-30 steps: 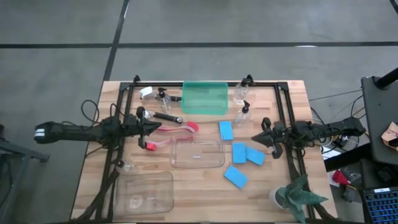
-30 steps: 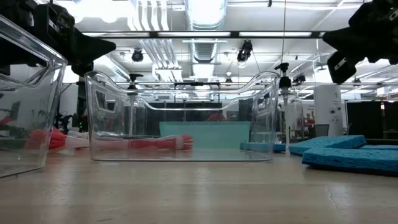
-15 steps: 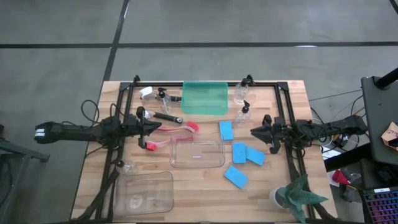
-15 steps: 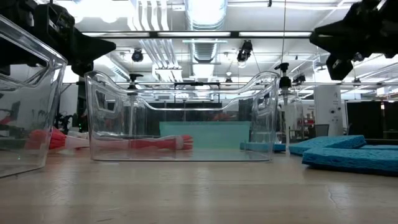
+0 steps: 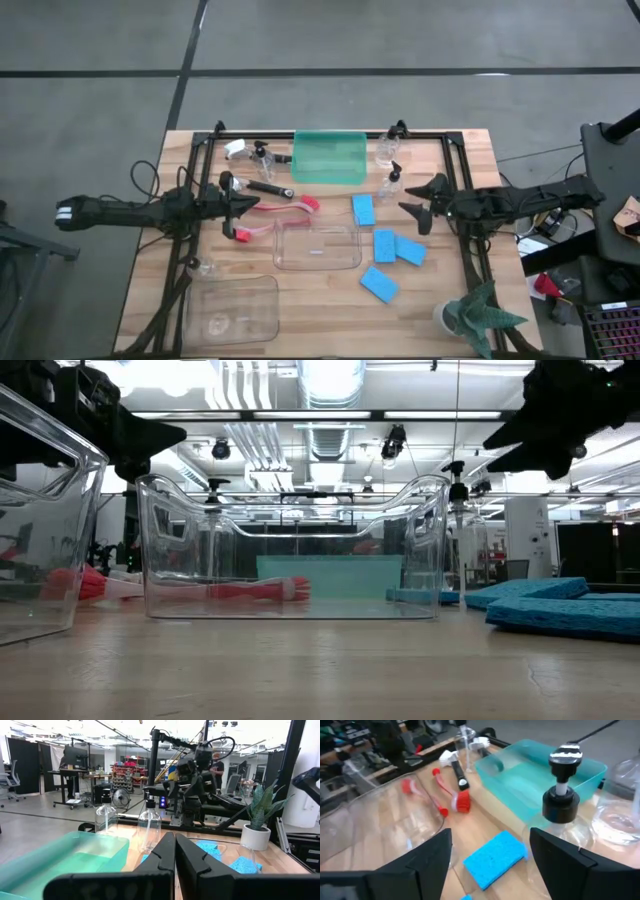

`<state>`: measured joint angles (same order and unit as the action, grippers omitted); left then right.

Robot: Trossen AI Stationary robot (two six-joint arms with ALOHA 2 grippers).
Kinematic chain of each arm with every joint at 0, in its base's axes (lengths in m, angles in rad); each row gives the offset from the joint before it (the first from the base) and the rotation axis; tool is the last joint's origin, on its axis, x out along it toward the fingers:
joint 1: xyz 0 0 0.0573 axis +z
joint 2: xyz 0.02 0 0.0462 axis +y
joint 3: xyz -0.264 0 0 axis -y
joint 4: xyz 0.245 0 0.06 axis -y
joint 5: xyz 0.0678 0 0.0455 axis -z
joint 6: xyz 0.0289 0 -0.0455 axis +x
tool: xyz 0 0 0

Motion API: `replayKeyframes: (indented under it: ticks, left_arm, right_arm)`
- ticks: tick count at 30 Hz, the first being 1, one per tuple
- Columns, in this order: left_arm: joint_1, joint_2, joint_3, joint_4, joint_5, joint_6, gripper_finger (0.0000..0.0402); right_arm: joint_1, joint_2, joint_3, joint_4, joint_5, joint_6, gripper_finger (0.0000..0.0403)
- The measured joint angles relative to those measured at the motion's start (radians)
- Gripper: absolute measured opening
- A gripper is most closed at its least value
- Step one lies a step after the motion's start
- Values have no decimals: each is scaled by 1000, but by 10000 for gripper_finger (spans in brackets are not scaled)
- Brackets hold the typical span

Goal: Pick & Place Kitchen Sink Supplies
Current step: Put the transparent soap dispenser into the green bin

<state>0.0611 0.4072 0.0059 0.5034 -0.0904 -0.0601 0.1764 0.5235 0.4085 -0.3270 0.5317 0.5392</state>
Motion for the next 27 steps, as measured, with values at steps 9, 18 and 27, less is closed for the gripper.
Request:
replayKeyframes:
  ticks: [9,18,27]
  left_arm:
    - [0,0,0,-6,0,0,7]
    - [0,0,0,-6,0,0,7]
    - [0,0,0,-8,0,0,7]
  right_arm:
    - [0,147,7,-8,113,17,270]
    - [-1,199,13,-61,223,4,275]
    - [-24,225,13,36,336,-48,326]
